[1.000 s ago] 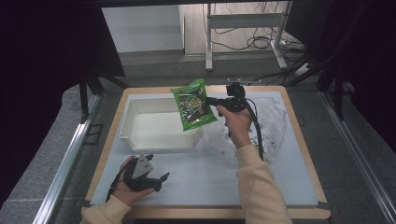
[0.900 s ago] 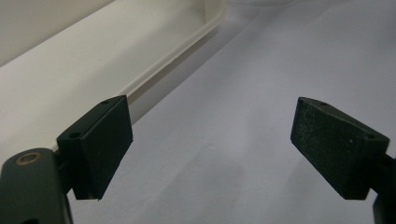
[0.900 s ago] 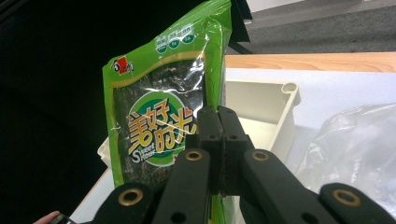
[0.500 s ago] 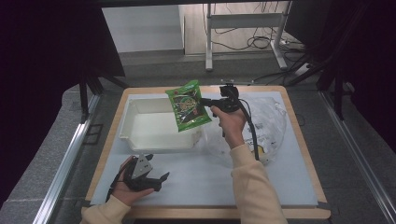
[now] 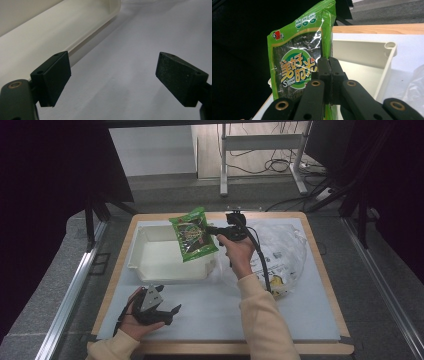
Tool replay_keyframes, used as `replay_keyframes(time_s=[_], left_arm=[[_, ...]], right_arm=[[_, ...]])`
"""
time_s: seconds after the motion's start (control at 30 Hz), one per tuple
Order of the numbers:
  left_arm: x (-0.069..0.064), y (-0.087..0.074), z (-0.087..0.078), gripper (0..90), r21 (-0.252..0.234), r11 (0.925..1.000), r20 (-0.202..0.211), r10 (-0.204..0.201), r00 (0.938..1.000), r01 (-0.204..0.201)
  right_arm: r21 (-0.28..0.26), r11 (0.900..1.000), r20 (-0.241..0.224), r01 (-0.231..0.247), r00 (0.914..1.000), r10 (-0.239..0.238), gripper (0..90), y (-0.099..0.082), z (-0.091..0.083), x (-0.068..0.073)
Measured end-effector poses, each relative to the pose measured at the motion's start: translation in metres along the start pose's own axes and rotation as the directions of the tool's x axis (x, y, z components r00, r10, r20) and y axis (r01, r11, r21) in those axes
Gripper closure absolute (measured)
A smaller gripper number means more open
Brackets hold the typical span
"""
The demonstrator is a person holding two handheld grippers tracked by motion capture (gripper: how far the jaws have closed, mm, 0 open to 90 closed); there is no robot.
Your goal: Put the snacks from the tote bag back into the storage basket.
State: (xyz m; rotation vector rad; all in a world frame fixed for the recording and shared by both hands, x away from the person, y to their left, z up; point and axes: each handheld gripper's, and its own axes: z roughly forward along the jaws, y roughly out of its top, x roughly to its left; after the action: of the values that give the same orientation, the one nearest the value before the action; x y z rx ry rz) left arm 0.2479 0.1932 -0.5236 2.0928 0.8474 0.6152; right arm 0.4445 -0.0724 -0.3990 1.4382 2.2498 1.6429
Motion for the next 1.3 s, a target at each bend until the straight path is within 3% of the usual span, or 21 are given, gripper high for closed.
replay_keyframes(time_s=[1.3], left_arm=[[-0.001,0.001,0.0,12.7,-0.003,1.0,0.005,-0.001,1.0,0.001]], right_arm=[[0.022,0.9997,-0.016,-0.011,0.9998,0.011,89.9,-0.004,0.032,0.016]])
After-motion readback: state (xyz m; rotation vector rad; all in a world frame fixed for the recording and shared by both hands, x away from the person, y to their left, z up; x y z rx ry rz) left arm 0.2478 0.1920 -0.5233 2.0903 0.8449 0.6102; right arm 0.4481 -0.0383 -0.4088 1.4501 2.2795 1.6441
